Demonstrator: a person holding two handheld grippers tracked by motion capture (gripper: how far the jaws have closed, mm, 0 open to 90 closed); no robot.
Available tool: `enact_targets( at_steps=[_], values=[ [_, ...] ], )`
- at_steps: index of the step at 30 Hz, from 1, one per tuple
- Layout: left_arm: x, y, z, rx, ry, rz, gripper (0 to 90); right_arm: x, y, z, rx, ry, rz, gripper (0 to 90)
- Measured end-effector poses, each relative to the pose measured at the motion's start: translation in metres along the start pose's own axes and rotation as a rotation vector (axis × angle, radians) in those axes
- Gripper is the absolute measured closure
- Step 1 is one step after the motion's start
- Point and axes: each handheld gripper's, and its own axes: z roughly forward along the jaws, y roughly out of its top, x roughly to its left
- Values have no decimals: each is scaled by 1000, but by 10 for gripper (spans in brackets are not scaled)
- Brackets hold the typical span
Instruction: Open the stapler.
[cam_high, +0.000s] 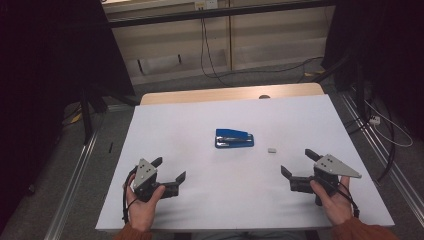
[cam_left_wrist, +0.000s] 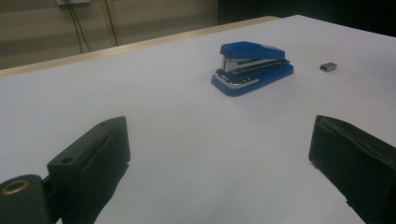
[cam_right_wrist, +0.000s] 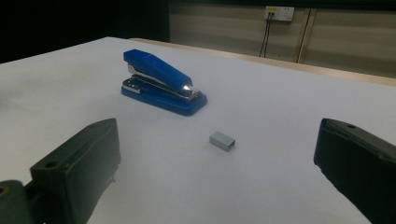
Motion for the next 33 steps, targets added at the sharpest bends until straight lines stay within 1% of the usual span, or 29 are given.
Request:
enact_targets(
  at_steps=[1,6,7,8,9,10,11,12,13,14,15,17,19,22,23,24,25,26,27,28,29,32,33],
  values=[
    [0,0,1,4,-10,-12,60,1,0,3,11,8,4,5],
    [1,1,2,-1,-9,-12,63,4,0,9,20,30,-7,7],
    [1,2,2,6,-20,-15,65,5,0,10,23,39,-10,11],
    [1,2,2,6,-20,-15,66,5,0,10,23,39,-10,11],
    [2,2,4,20,-49,-24,68,6,1,11,24,23,-19,13],
    [2,2,4,20,-49,-24,68,6,1,11,24,23,-19,13],
    [2,2,6,22,-73,-35,68,7,2,11,17,10,-1,20],
    [2,2,6,22,-73,-35,68,7,2,11,17,10,-1,20],
    [2,3,6,27,-79,-32,68,9,3,12,14,3,19,22],
    [2,3,6,28,-88,-32,68,9,3,12,14,3,19,22],
    [2,4,7,24,-95,-27,68,12,3,13,18,18,-9,16],
    [1,4,7,21,-93,-24,68,13,3,14,16,23,-15,15],
    [1,5,7,21,-96,-17,67,17,4,19,14,57,-16,16],
    [0,5,7,24,-101,-7,67,20,5,22,17,59,-24,19],
    [-1,5,8,25,-108,-8,67,23,5,25,19,70,-25,21],
    [-1,5,8,22,-110,-4,67,23,5,25,19,70,-25,21],
    [-2,6,9,25,-119,3,67,26,6,28,26,90,-16,22],
    [-2,6,9,25,-119,3,68,26,6,28,26,90,-16,22],
    [-4,7,11,24,-127,8,67,30,6,30,27,103,-24,19],
    [-4,7,11,24,-127,8,68,30,6,30,27,103,-24,19],
    [-5,8,13,24,-126,12,68,32,6,33,28,103,-42,20],
    [-7,9,18,26,-131,23,68,34,6,36,29,114,-43,35],
    [-9,9,21,28,-120,28,67,35,7,39,32,123,-48,40]
  ],
)
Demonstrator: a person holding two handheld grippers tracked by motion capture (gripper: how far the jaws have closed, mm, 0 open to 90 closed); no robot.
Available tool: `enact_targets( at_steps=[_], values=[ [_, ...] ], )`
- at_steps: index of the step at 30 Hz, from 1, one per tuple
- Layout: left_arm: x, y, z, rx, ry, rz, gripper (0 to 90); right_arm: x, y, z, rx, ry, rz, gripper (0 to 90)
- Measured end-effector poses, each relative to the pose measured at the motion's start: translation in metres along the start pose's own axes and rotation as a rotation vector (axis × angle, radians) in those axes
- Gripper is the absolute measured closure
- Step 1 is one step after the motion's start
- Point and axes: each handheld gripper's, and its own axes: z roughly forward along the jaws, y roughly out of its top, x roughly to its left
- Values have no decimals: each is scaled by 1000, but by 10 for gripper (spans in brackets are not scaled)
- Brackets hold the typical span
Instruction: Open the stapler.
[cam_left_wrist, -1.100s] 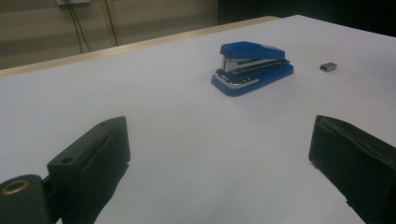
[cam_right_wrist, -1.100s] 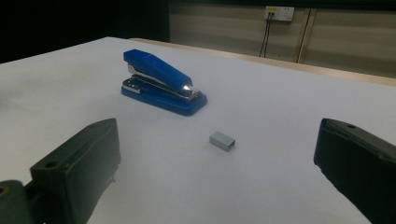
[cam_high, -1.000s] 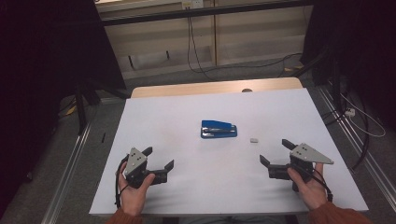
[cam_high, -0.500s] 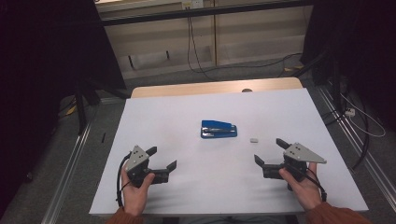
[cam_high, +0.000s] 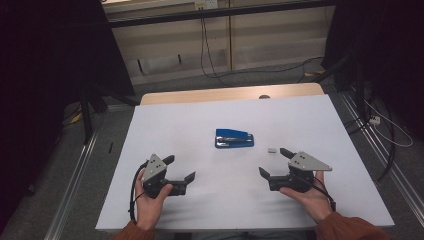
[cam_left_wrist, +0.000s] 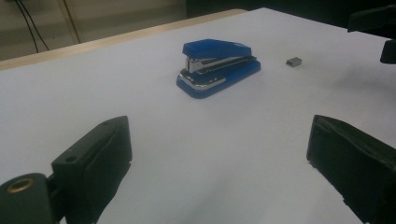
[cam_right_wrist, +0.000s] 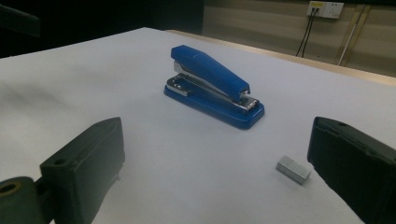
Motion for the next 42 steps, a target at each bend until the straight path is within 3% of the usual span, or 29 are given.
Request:
enact_targets(
  at_steps=[5,9,11,17,20,23,29,33,37,38,40,42],
  values=[
    [-2,0,9,15,-8,8,67,3,1,7,7,15,-12,41],
    [0,1,16,2,-29,-8,61,4,0,15,20,17,-10,56],
    [0,2,20,6,-22,11,61,5,0,18,19,19,-15,61],
    [3,7,30,-1,-28,-3,61,8,3,26,15,31,-11,63],
    [8,14,33,-29,-31,-28,61,9,5,29,10,35,-20,75],
    [10,19,39,-38,-13,-14,62,10,5,34,8,44,-28,91],
    [12,29,57,-29,-19,26,68,11,7,42,13,44,-44,103],
    [13,33,67,-28,-20,14,67,12,12,47,4,56,-40,149],
    [13,37,77,-32,-24,33,68,14,16,53,0,70,-48,174],
    [12,40,82,-46,-24,65,67,16,18,57,4,76,-55,178],
    [11,42,84,-59,-15,76,67,17,21,61,2,81,-60,178],
    [12,44,88,-74,-43,74,67,17,22,62,-6,84,-57,180]
  ],
)
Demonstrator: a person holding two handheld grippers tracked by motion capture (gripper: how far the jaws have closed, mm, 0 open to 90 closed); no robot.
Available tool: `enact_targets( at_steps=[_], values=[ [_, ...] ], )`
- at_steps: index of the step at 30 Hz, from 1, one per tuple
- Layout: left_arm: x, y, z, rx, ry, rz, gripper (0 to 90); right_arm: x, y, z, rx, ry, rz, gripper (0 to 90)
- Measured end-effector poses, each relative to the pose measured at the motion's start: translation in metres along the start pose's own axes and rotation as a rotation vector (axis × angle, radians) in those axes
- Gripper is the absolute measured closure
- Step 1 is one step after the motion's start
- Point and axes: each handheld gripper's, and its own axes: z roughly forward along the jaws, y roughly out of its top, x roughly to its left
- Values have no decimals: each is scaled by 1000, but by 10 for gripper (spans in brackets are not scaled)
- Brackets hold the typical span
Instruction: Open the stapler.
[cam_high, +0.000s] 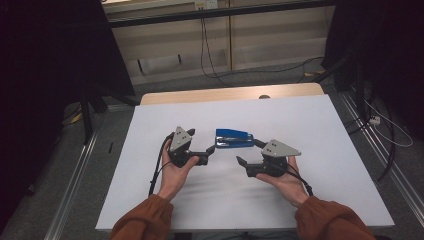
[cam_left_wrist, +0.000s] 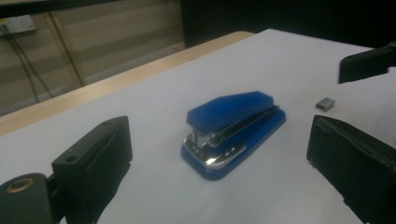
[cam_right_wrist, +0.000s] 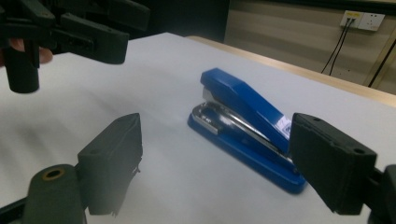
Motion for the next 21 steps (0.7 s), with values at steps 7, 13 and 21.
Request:
enact_targets(
  at_steps=[7,13,21],
  values=[
    [8,3,14,22,14,-29,58,-2,6,13,9,5,16,219],
    [21,10,26,24,38,-13,45,-7,13,22,-2,28,19,270],
    [32,13,46,-8,65,-25,60,-7,9,37,54,38,21,333]
  ],
)
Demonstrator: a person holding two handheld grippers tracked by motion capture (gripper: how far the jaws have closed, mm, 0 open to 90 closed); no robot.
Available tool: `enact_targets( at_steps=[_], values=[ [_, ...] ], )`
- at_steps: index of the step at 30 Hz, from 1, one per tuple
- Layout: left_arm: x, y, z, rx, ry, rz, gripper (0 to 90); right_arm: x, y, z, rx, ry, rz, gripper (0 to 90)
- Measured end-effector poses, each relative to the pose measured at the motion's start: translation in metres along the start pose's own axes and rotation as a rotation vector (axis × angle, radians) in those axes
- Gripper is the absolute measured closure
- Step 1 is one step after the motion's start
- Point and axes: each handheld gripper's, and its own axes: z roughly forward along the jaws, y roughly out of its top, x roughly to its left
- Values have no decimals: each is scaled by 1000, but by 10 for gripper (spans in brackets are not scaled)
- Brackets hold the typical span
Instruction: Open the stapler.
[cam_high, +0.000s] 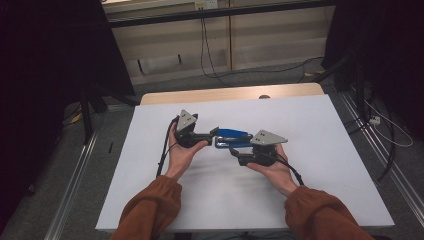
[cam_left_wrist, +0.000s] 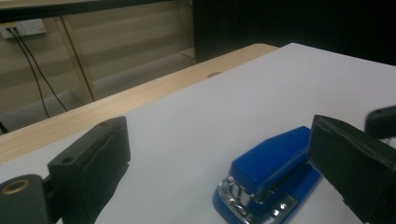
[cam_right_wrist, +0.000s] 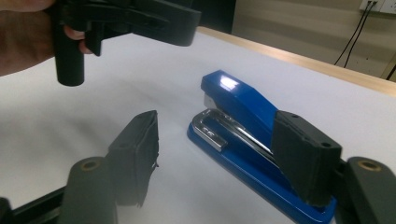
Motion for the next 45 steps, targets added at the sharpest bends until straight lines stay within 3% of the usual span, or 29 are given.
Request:
enact_targets(
  at_steps=[3,6,8,9,12,18,19,22,25,29,31,37,39,40,41,42,45],
  values=[
    [2,-5,5,23,16,-19,54,0,0,2,5,0,1,362],
    [3,-7,5,42,34,1,58,0,2,4,4,4,6,404],
    [4,-7,3,58,29,-4,58,1,2,6,8,16,2,450],
    [5,-7,2,72,26,-10,58,2,3,8,2,20,4,513],
    [6,-7,0,87,24,-5,60,3,3,11,-8,14,-7,549],
    [7,-11,-1,127,15,-34,69,2,4,17,-6,27,-5,748],
    [8,-12,-1,136,12,-33,88,2,6,20,3,24,-17,815],
    [8,-14,-1,144,12,-31,95,2,8,21,-3,32,-9,894],
    [8,-15,-1,155,12,-20,114,2,10,24,1,43,10,900],
    [9,-16,0,158,16,-34,141,3,6,29,34,42,1,900],
    [9,-17,1,165,8,-36,251,1,5,32,56,42,15,900],
    [7,-20,5,182,-42,-45,390,-1,9,37,92,33,-3,900],
    [5,-20,5,192,-61,-31,550,-4,10,40,110,-4,-1,900],
    [5,-20,5,199,-60,-28,550,-4,10,40,110,-4,-1,900],
    [5,-20,5,203,-71,-25,640,-6,10,42,115,-7,2,900],
    [4,-20,5,203,-83,-21,640,-6,10,42,115,-7,2,900],
    [1,-21,6,218,-87,24,768,-4,9,45,134,0,-6,900]
  ],
)
